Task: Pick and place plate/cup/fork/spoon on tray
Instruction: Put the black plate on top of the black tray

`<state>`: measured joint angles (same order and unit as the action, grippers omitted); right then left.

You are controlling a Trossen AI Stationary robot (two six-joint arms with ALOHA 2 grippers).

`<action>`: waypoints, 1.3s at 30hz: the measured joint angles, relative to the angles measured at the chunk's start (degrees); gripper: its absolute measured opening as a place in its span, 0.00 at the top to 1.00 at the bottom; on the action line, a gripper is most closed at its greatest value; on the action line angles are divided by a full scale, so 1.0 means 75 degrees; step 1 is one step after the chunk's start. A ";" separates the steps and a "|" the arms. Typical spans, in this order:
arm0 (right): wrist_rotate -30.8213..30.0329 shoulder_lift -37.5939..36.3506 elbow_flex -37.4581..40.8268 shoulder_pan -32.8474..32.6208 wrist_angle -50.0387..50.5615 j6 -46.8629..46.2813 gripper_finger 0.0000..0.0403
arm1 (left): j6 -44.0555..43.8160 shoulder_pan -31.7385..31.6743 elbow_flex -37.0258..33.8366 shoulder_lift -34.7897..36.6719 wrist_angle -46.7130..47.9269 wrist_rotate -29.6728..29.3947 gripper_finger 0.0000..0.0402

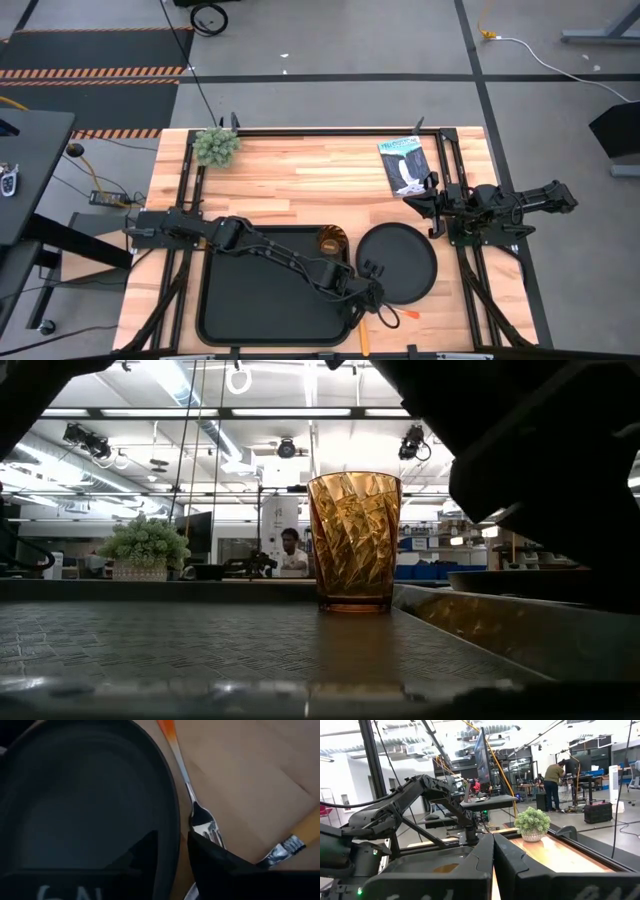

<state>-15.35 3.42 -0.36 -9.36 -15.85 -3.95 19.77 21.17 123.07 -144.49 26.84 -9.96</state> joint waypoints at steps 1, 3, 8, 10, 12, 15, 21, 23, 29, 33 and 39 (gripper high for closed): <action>-0.0001 0.0000 0.0000 0.0002 0.0003 0.0000 0.96 | 0.0024 0.0000 0.0000 0.0000 0.0032 -0.0031 0.71; 0.0000 0.0000 0.0000 0.0001 0.0002 0.0000 0.96 | 0.0047 -0.0002 0.0000 0.0000 0.0075 -0.0044 0.71; -0.0001 0.0000 0.0000 0.0002 0.0003 0.0000 0.96 | 0.0047 -0.0069 0.0000 0.0000 0.0374 -0.0041 0.79; 0.0001 0.0000 0.0000 -0.0001 0.0003 0.0000 0.96 | 0.0047 -0.0104 0.0000 0.0000 0.0416 -0.0038 0.83; 0.0002 0.0000 0.0000 0.0001 0.0003 0.0000 0.96 | 0.0059 -0.0105 0.0000 0.0000 0.0417 -0.0043 0.87; 0.0001 0.0000 -0.0001 0.0001 0.0003 0.0000 0.96 | 0.0232 -0.0103 0.0000 0.0000 0.0416 -0.0041 0.93; -0.0001 0.0000 0.0000 0.0001 0.0003 0.0000 0.96 | 0.0287 -0.0096 -0.0001 0.0000 0.0432 0.0058 0.97; -0.0001 0.0000 0.0000 0.0002 0.0003 0.0000 0.96 | 0.0307 -0.0102 0.0000 0.0000 0.0403 0.0208 0.97; -0.0001 0.0000 0.0000 0.0002 0.0003 0.0000 0.96 | 0.0334 -0.0102 -0.0005 0.0034 0.0325 0.0494 0.97; 0.0000 0.0000 0.0000 0.0000 0.0004 0.0000 0.96 | 0.0305 -0.0042 0.0060 0.0291 0.0268 0.0545 0.97; 0.0001 0.0000 0.0000 0.0000 0.0004 0.0000 0.96 | 0.0378 0.0209 0.0520 0.0827 0.0678 0.0512 0.97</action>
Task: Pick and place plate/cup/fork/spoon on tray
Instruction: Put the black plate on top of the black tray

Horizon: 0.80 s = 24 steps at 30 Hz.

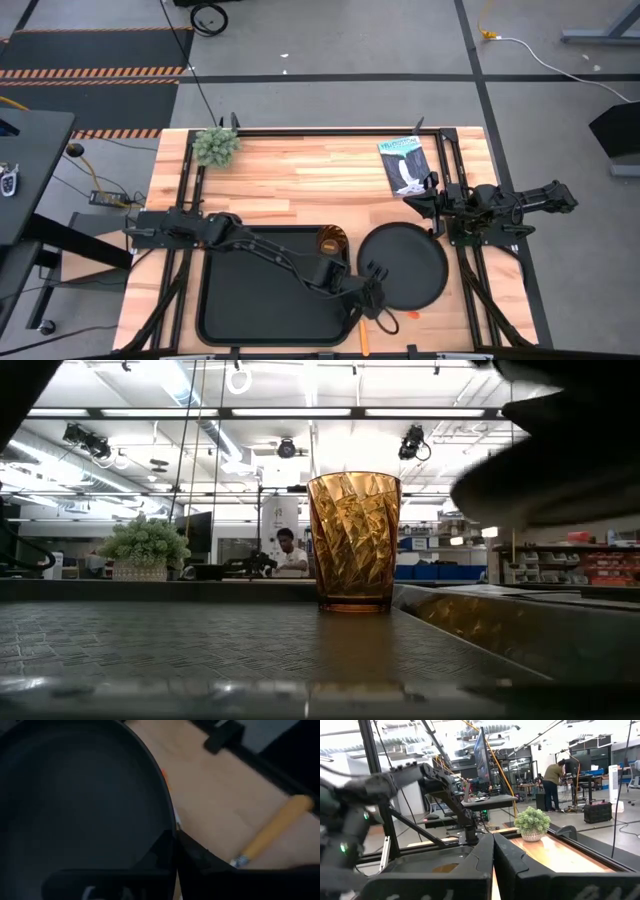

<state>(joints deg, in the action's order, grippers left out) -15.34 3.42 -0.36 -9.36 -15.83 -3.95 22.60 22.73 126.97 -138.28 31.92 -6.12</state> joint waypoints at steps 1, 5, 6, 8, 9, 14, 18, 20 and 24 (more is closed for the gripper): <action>0.0001 0.0000 -0.0002 -0.0001 -0.0004 0.0000 0.96 | 0.0088 0.0074 0.0056 0.0058 0.0205 -0.0002 0.97; 0.0000 0.0000 -0.0002 0.0000 -0.0001 0.0000 0.96 | 0.0594 0.0401 0.0244 0.0226 0.0726 -0.0110 0.97; -0.0002 0.0000 0.0000 0.0002 0.0002 0.0000 0.96 | 0.0649 0.0480 0.0302 0.0276 0.0815 -0.0193 0.97; -0.0002 0.0000 0.0000 -0.0001 -0.0001 0.0000 0.96 | 0.0674 0.0602 0.0494 0.0338 0.1130 -0.0347 0.97; -0.0002 0.0000 0.0000 0.0002 0.0001 0.0000 0.96 | 0.0669 0.0657 0.0663 0.0338 0.1447 -0.0424 0.97; -0.0002 0.0000 0.0000 0.0002 0.0001 0.0000 0.96 | 0.0392 0.0804 0.1060 0.0383 0.2531 -0.0772 0.97; 0.0000 0.0000 0.0000 0.0000 0.0004 0.0000 0.96 | -0.0162 0.0973 0.1016 0.0671 0.3263 -0.0922 0.97; -0.0002 -0.0001 0.0000 0.0002 0.0004 0.0000 0.96 | -0.0471 0.1057 0.1030 0.0818 0.3546 -0.1082 0.97; -0.0002 0.0000 -0.0001 -0.0001 -0.0002 0.0000 0.96 | -0.0959 0.1218 0.1027 0.1064 0.4109 -0.1569 0.97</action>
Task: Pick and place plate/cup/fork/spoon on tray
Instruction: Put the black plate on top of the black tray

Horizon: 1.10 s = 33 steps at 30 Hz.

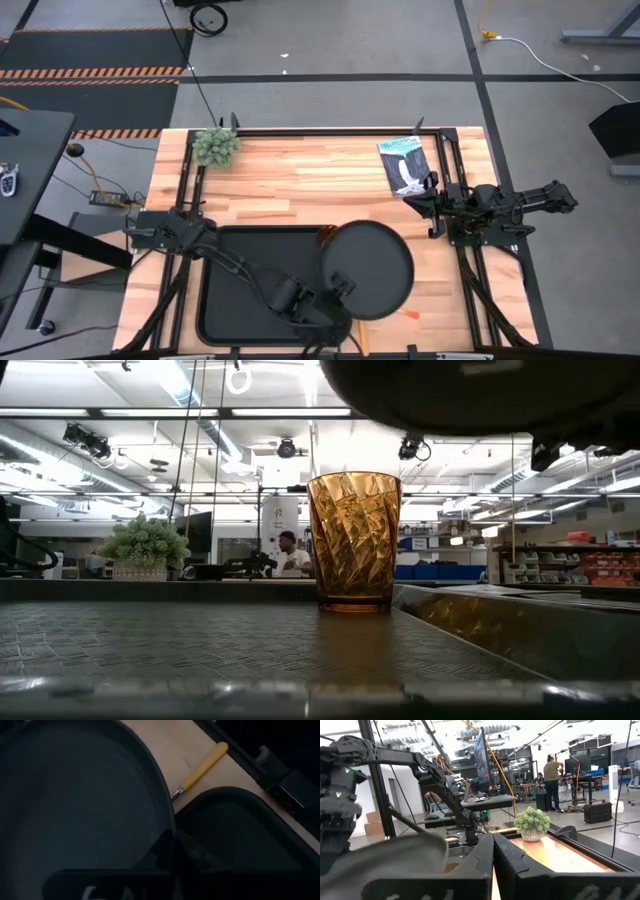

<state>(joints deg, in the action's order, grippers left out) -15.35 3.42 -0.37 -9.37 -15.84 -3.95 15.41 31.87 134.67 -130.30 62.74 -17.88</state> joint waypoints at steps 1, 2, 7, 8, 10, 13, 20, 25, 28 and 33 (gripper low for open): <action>0.0003 -0.0003 -0.0001 0.0000 -0.0005 0.0000 0.96 | -0.0124 0.0008 0.0000 0.0103 0.0106 -0.0062 0.97; 0.0000 -0.0003 0.0001 0.0003 -0.0002 0.0000 0.96 | -0.0291 0.0029 0.0000 0.0196 0.0247 -0.0104 0.97; 0.0000 -0.0001 0.0001 0.0002 -0.0006 0.0000 0.96 | -0.1328 0.0135 0.0000 0.0377 0.1043 -0.0321 0.97; 0.0003 0.0000 0.0001 0.0000 -0.0008 0.0000 0.96 | -0.1449 0.0183 -0.0011 0.0363 0.1270 -0.0424 0.97; 0.0000 0.0000 -0.0001 0.0003 -0.0017 0.0000 0.96 | -0.1681 0.0317 -0.0015 0.0343 0.1586 -0.0746 0.97; 0.0000 0.0000 0.0001 0.0003 -0.0037 0.0000 0.96 | -0.1976 0.0502 -0.0012 0.0346 0.2087 -0.1344 0.97; 0.0000 0.0000 0.0001 0.0003 -0.0049 0.0000 0.96 | -0.3154 0.0946 -0.0003 0.0472 0.3192 -0.2265 0.97; 0.0001 -0.0001 0.0001 0.0001 -0.0052 0.0000 0.96 | -0.3396 0.1194 -0.0385 0.0513 0.3340 -0.2471 0.97; 0.0000 0.0000 -0.0001 0.0003 -0.0055 0.0000 0.96 | -0.3635 0.1321 -0.0859 0.0724 0.3351 -0.2557 0.96; 0.0003 -0.0003 0.0001 0.0000 -0.0084 0.0000 0.96 | -0.4481 0.1576 -0.1999 0.1422 0.3211 -0.2690 0.96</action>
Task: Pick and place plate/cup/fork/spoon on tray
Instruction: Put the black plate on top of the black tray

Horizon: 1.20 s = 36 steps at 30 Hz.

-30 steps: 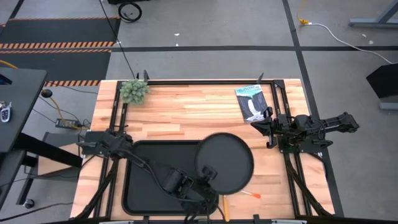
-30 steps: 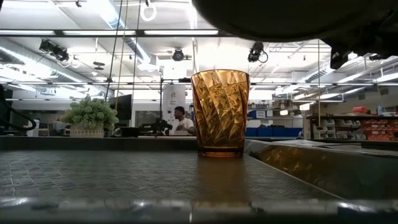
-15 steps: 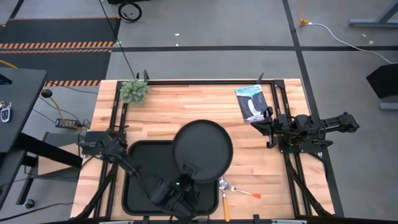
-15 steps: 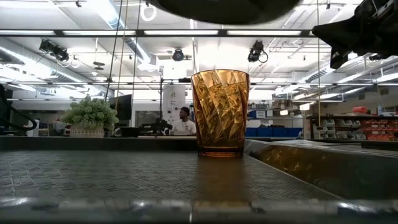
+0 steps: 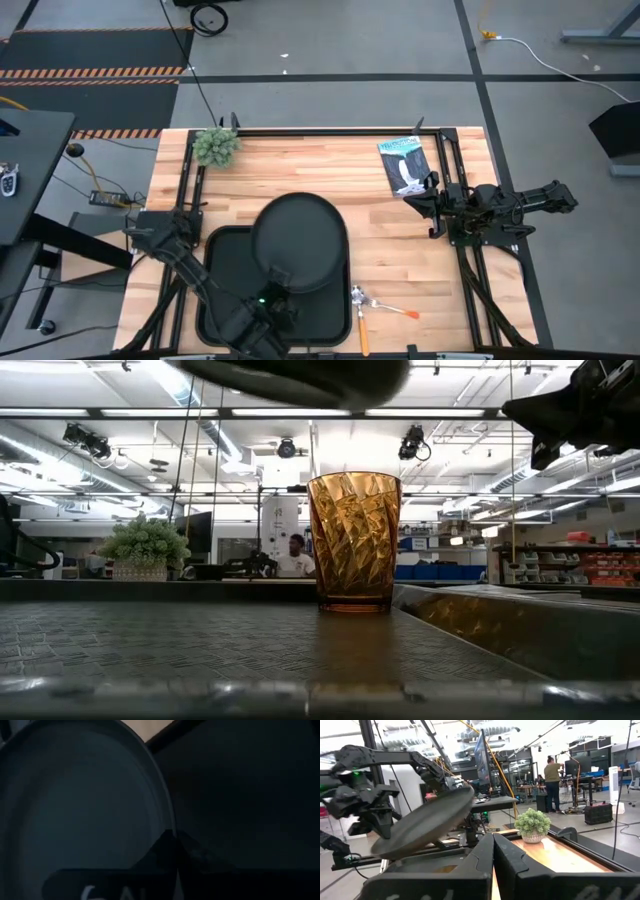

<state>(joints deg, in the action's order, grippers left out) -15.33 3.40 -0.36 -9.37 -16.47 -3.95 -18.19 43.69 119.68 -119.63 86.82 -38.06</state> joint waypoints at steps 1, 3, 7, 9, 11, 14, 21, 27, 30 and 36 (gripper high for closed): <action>-0.0004 0.0001 0.0000 0.0003 -0.0002 0.0000 0.96 | -0.0253 0.0064 -0.0262 0.0198 -0.0100 -0.0007 0.96; 0.0000 0.0003 0.0000 0.0000 -0.0020 0.0000 0.96 | -0.0774 0.0215 -0.0854 0.0666 -0.0341 -0.0051 0.96; -0.0003 0.0003 0.0000 0.0000 -0.0029 0.0000 0.96 | -0.2231 0.0537 -0.2165 0.1433 -0.0833 0.0232 0.96; -0.0003 0.0001 0.0000 0.0000 -0.0029 0.0000 0.96 | -0.3061 0.0691 -0.2750 0.1728 -0.1097 0.0605 0.96; -0.0003 0.0000 -0.0001 0.0002 -0.0029 0.0000 0.96 | -0.3733 0.0810 -0.3222 0.1900 -0.1494 0.0972 0.96; -0.0003 0.0002 -0.0001 0.0003 -0.0027 0.0000 0.96 | -0.4317 0.0935 -0.3756 0.1918 -0.2071 0.1582 0.96; -0.0003 0.0002 0.0000 0.0001 -0.0029 0.0000 0.96 | -0.3800 0.0975 -0.4616 0.1915 -0.4399 0.2284 0.96; -0.0003 0.0003 0.0000 0.0003 -0.0029 0.0000 0.96 | -0.2828 0.0977 -0.4669 0.1842 -0.5430 0.2341 0.96; -0.0003 0.0003 -0.0001 0.0003 -0.0029 0.0000 0.96 | -0.2108 0.1013 -0.4669 0.1681 -0.5827 0.2606 0.96; -0.0003 0.0001 0.0000 0.0001 -0.0084 0.0000 0.96 | -0.0869 0.1017 -0.4672 0.1241 -0.5997 0.2794 0.96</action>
<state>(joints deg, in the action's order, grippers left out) -15.35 3.40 -0.36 -9.36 -17.10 -3.95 -24.71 51.32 84.64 -110.32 41.84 -17.10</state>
